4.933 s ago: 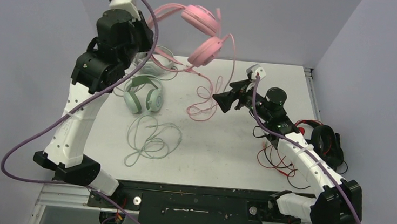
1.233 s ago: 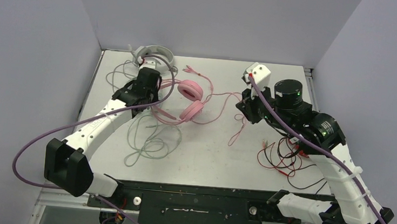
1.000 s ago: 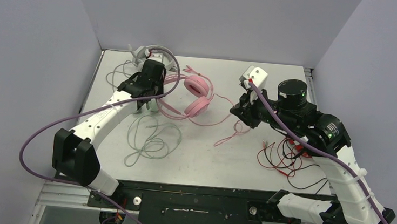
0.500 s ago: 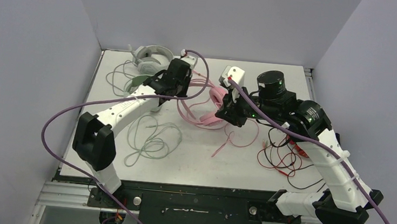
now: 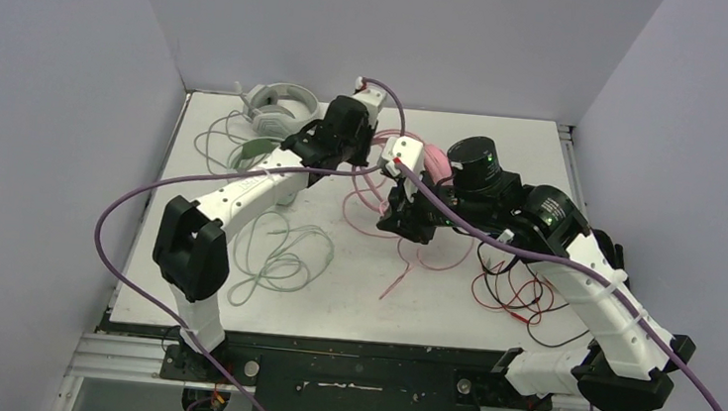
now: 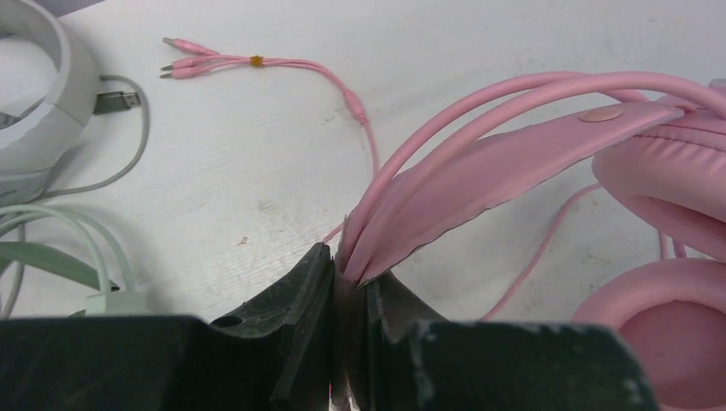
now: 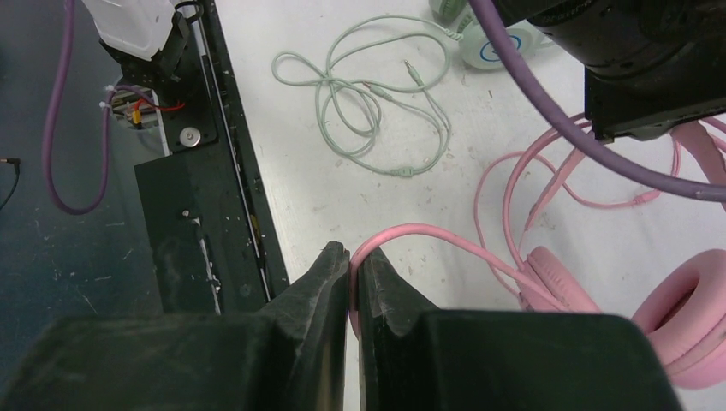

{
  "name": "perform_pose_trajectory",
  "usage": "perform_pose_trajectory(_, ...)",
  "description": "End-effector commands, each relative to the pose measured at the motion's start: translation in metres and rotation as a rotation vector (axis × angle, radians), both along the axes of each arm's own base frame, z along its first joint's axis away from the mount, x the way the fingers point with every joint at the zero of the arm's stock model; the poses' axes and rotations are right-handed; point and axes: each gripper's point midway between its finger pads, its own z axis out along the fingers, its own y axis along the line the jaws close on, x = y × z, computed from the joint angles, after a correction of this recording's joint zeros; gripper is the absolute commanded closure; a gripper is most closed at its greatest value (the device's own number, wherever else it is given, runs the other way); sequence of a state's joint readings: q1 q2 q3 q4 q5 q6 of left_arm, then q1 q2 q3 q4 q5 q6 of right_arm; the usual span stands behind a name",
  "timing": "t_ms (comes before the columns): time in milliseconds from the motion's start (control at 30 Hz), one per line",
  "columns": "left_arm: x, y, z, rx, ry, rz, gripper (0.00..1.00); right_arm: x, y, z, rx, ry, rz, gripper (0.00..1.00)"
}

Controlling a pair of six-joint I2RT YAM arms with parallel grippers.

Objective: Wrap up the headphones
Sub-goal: Wrap the headphones cable around the headphones.

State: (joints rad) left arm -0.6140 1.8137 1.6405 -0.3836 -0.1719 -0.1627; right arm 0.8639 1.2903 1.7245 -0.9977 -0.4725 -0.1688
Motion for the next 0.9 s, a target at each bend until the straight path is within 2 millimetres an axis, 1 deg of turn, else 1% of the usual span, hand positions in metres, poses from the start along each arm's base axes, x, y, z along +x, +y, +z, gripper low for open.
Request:
perform_pose_trajectory(0, -0.004, -0.028, 0.062, -0.189, -0.175, -0.118, 1.00, 0.006, 0.007, 0.012, 0.047, -0.047, -0.005, 1.00)
perform_pose_trajectory(33, -0.011, -0.028, 0.063, -0.200, -0.193, -0.150, 1.00, 0.009, 0.007, 0.009, 0.039, -0.044, -0.017, 1.00)
perform_pose_trajectory(100, -0.023, -0.032, 0.074, -0.258, -0.245, -0.207, 1.00, 0.013, 0.008, 0.004, 0.029, -0.039, -0.029, 1.00)
perform_pose_trajectory(167, -0.033, -0.034, 0.090, -0.317, -0.319, -0.249, 1.00, 0.014, 0.011, 0.000, 0.028, -0.030, -0.030, 1.00)
perform_pose_trajectory(233, -0.043, -0.032, 0.097, -0.346, -0.353, -0.270, 1.00, 0.016, 0.012, 0.000, 0.040, -0.029, -0.033, 1.00)
perform_pose_trajectory(300, -0.048, -0.029, 0.102, -0.364, -0.370, -0.267, 1.00, 0.016, 0.015, 0.001, 0.058, -0.027, -0.024, 1.00)
perform_pose_trajectory(433, -0.046, -0.022, 0.111, -0.370, -0.392, -0.232, 1.00, 0.007, 0.022, 0.001, 0.085, 0.008, 0.031, 1.00)
perform_pose_trajectory(600, -0.040, -0.016, 0.126, -0.411, -0.409, -0.172, 1.00, 0.001, 0.027, -0.007, 0.086, 0.051, 0.068, 1.00)
perform_pose_trajectory(700, -0.028, -0.007, 0.126, -0.402, -0.394, -0.102, 1.00, -0.006, 0.028, -0.006, 0.103, 0.066, 0.098, 1.00)
perform_pose_trajectory(767, -0.021, -0.002, 0.121, -0.393, -0.363, -0.056, 1.00, -0.009, 0.028, -0.006, 0.108, 0.072, 0.109, 1.00)
perform_pose_trajectory(867, -0.017, 0.000, 0.121, -0.419, -0.338, -0.030, 1.00, -0.010, 0.028, -0.010, 0.105, 0.081, 0.115, 1.00)
